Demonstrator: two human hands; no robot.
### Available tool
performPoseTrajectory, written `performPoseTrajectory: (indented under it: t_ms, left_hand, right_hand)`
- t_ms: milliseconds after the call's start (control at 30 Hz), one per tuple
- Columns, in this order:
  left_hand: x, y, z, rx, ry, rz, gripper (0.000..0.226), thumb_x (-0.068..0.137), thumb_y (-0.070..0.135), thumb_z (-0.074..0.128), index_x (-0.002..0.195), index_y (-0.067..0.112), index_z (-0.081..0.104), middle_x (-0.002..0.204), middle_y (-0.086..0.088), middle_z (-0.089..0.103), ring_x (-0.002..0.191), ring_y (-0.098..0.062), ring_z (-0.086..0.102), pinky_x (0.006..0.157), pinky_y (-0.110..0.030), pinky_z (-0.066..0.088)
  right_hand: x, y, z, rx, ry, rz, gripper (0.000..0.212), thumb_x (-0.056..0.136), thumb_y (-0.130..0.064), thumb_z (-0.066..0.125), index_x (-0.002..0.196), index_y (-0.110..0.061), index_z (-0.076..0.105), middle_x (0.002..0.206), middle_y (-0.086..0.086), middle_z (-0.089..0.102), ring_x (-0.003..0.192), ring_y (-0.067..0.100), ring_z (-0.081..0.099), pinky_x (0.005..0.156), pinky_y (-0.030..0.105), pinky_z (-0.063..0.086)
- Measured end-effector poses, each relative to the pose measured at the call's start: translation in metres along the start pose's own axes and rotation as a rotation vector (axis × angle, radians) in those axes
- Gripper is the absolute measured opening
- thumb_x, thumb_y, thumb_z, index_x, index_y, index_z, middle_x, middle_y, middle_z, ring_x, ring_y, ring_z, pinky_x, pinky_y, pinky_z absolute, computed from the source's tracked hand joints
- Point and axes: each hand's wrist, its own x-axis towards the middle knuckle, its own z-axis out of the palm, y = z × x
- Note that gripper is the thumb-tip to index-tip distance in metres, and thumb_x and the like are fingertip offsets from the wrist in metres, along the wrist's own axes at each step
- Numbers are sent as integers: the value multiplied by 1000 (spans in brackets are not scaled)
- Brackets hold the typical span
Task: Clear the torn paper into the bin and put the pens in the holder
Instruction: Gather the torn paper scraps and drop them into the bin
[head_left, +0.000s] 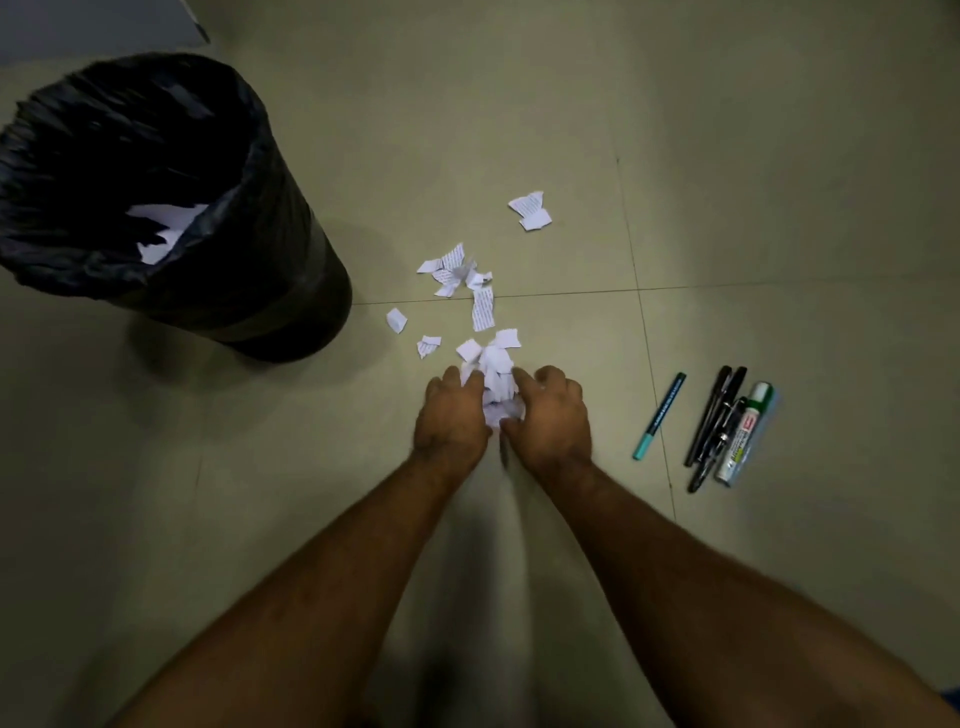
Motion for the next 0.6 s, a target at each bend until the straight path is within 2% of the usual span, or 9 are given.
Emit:
performPoseTrajectory:
  t_ms: [67, 167, 233, 300, 367, 400, 467, 533, 600]
  left_hand:
    - [12, -3, -5, -40, 63, -50, 39, 94, 28, 57, 132, 19, 52, 127, -12, 53, 111, -31, 56, 91, -36, 47]
    - [29, -8, -15, -50, 125, -76, 42, 90, 17, 59, 132, 18, 52, 126, -14, 52, 110, -34, 57, 87, -41, 50]
    - [35, -12, -22, -16, 168, -81, 53, 84, 20, 67, 133, 18, 48, 128, -13, 48, 113, -33, 53, 84, -42, 51]
    - [40, -15, -28, 76, 180, -102, 71, 79, 36, 70, 140, 21, 37, 139, -12, 40, 126, -34, 42, 88, -44, 48]
    - [54, -21, -35, 74, 44, -159, 99, 70, 54, 71, 149, 25, 19, 154, -12, 21, 143, -37, 21, 101, -50, 40]
    - [62, -24, -38, 51, -60, -179, 111, 64, 57, 72, 151, 27, 11, 158, -13, 13, 146, -38, 12, 105, -52, 37]
    - [70, -25, -44, 70, -241, -143, 128, 49, 54, 75, 152, 28, 4, 159, -16, 8, 147, -39, 6, 110, -51, 35]
    - [66, -18, -45, 91, -325, -90, 123, 51, 47, 77, 151, 30, 8, 157, -17, 10, 145, -41, 11, 109, -49, 36]
    - [53, -11, -41, 100, -282, -12, 102, 65, 37, 79, 149, 27, 21, 151, -14, 23, 138, -39, 27, 106, -44, 37]
  right_hand:
    - [14, -3, -1, 58, -6, 33, 45, 87, -25, 59, 132, -22, 57, 117, 13, 54, 104, 35, 52, 83, 38, 47]
    - [34, -2, -8, 117, 8, 48, 51, 87, -22, 60, 138, -21, 51, 121, 15, 51, 109, 36, 51, 87, 40, 47]
    - [46, -2, -12, 129, -3, 25, 66, 83, -25, 66, 144, -20, 43, 128, 15, 47, 111, 36, 49, 89, 41, 46]
    - [58, -7, -13, 94, -12, 14, 76, 81, -34, 68, 148, -19, 35, 135, 15, 44, 112, 36, 48, 88, 42, 46]
    - [68, -15, -11, 2, -8, -48, 77, 80, -45, 67, 147, -20, 39, 135, 16, 47, 109, 39, 50, 85, 42, 47]
    - [72, -17, -11, -31, -12, -84, 75, 80, -49, 66, 144, -20, 43, 132, 16, 50, 107, 40, 51, 83, 42, 48]
    - [76, -18, -11, -58, -50, -125, 68, 79, -50, 67, 138, -22, 50, 130, 14, 50, 108, 40, 50, 83, 41, 49]
    - [74, -18, -12, -86, -103, -148, 56, 79, -43, 67, 131, -24, 55, 132, 10, 48, 111, 37, 47, 84, 40, 49]
    - [68, -19, -13, -84, -134, -157, 42, 83, -35, 64, 123, -25, 61, 127, 7, 48, 110, 32, 48, 81, 36, 48]
